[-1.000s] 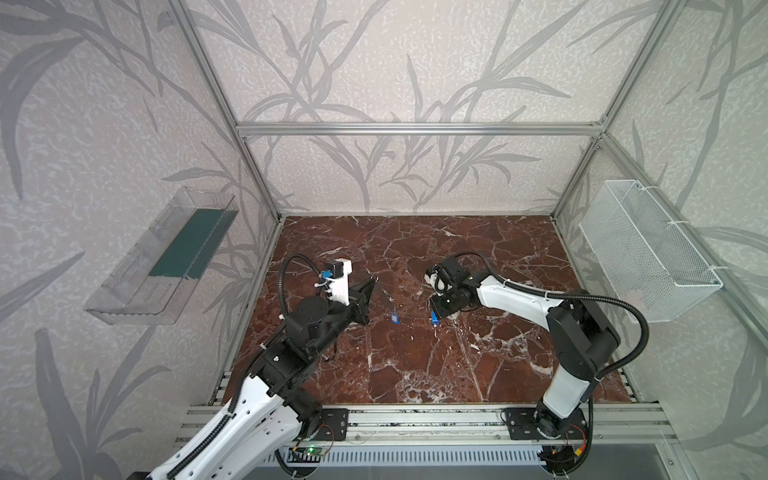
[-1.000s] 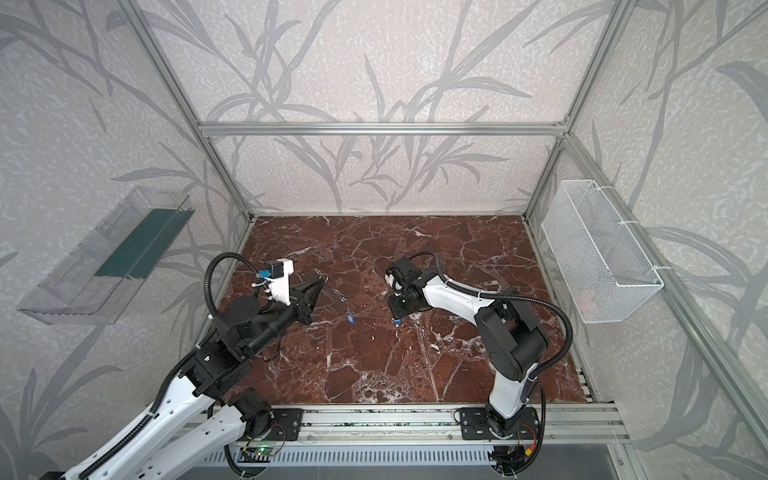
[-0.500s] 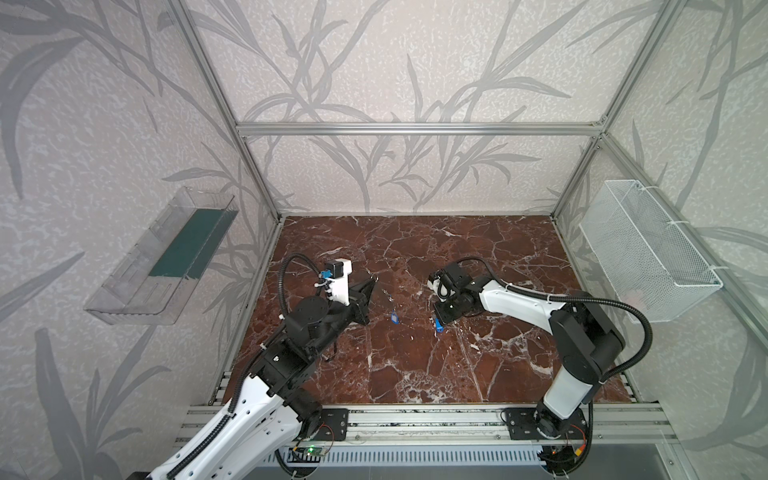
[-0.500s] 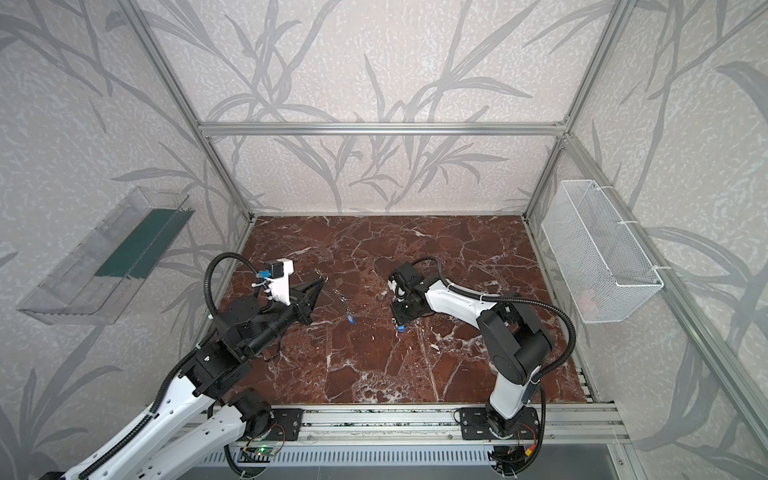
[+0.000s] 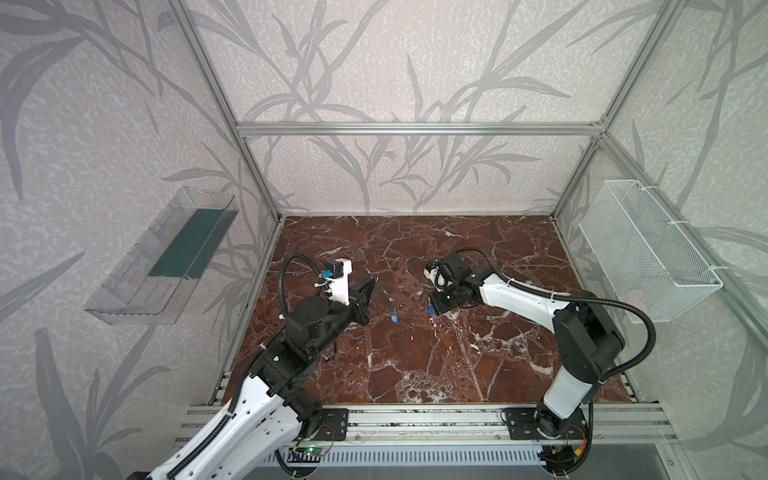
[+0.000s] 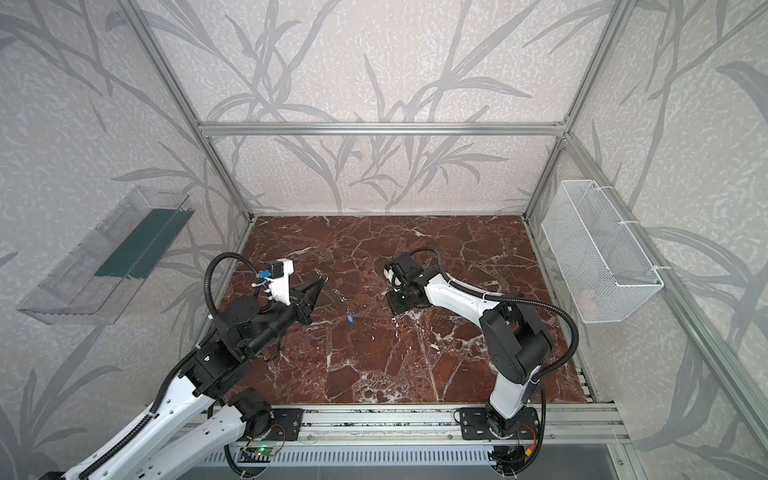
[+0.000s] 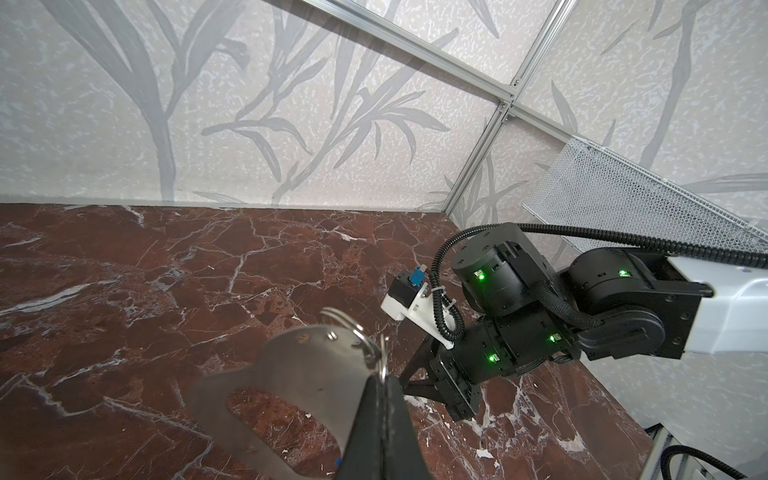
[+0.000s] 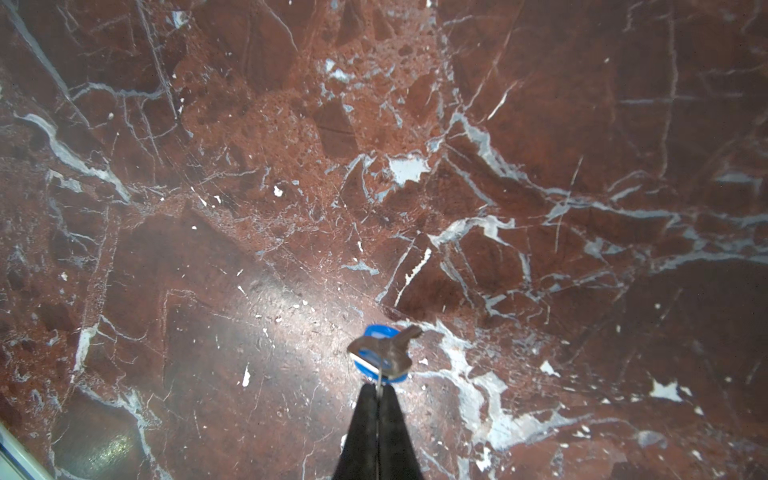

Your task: Put the keys on the keyring

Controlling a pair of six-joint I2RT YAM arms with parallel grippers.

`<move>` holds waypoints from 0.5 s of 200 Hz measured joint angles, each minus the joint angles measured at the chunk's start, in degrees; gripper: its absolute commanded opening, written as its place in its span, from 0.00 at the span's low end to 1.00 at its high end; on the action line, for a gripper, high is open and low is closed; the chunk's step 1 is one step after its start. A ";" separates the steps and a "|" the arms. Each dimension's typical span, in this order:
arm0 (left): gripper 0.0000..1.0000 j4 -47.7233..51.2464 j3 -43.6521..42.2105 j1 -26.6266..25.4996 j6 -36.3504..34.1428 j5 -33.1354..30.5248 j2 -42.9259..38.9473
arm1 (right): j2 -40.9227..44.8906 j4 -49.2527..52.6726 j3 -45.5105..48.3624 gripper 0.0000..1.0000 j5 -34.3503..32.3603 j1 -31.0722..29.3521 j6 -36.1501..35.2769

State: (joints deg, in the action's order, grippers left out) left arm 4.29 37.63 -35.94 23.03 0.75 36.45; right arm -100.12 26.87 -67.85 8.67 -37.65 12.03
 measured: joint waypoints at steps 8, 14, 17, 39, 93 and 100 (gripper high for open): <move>0.00 0.00 0.00 0.00 0.00 0.00 0.00 | 0.00 -0.04 0.00 0.00 0.02 0.00 0.02; 0.00 0.00 0.00 0.00 0.00 0.00 0.00 | 0.00 -0.11 0.07 0.00 0.09 0.00 0.04; 0.00 0.00 0.00 0.00 0.00 0.00 0.00 | 0.00 -0.13 0.11 0.00 0.17 0.00 0.07; 0.00 0.00 0.00 0.00 0.00 0.00 0.00 | 0.00 -0.52 0.81 0.00 0.59 0.00 0.15; 0.00 0.00 0.00 0.00 0.00 0.00 0.02 | 0.09 -1.38 4.76 0.00 1.09 0.00 0.44; 0.00 0.00 0.00 0.00 0.00 0.00 0.02 | 0.09 -1.44 5.29 0.00 1.25 0.00 0.50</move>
State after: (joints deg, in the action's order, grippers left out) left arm 4.29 37.63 -35.94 23.03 0.75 36.47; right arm -100.03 25.43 -62.57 9.91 -37.65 12.53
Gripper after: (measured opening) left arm 0.047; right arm 0.047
